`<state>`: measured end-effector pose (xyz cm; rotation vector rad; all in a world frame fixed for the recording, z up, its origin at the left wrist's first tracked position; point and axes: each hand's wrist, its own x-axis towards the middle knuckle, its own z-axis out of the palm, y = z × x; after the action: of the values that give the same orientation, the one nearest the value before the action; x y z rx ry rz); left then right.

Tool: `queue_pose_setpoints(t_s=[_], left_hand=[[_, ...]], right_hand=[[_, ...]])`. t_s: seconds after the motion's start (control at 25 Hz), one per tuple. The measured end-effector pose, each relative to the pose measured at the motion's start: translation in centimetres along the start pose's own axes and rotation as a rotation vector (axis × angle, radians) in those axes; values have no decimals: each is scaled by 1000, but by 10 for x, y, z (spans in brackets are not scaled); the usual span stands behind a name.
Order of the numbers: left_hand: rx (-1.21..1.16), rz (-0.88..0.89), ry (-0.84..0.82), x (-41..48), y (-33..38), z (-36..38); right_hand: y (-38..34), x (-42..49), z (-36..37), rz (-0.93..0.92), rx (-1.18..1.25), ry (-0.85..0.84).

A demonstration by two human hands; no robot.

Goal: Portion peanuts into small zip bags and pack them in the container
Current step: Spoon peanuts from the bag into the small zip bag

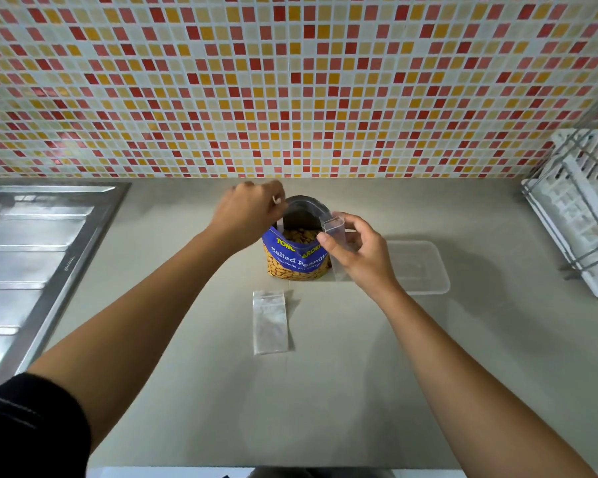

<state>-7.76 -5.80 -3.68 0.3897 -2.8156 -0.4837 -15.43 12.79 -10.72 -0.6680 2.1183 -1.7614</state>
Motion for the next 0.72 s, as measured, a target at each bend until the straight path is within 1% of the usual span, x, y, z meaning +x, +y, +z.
queue_pose_setpoints(t_s=[0.16,0.24,0.32,0.36,0.44,0.52,0.6,0.72], left_hand=[[46,-242,-103,-6,6,15],[58,-374,-69,-3,9,17],[12,-529,-7,-2,12,18],[-1,-574,0,-1,14,19],[-38,-615,0,2,15,21],[-139,-671,34,4,10,21],[-272,-698,38,6,2,25],[-527,-675,47,4,-2,25]], right_hand=[[-1,2,-5,17,-49,-72],[-3,4,-5,23,-73,-92],[-5,5,-5,30,-87,-96],[-5,6,-5,34,-87,-97],[-5,7,-4,45,-72,-95],[-4,8,-3,53,-51,-96],[-5,8,-4,56,-50,-102],[-6,8,-5,47,-69,-99]])
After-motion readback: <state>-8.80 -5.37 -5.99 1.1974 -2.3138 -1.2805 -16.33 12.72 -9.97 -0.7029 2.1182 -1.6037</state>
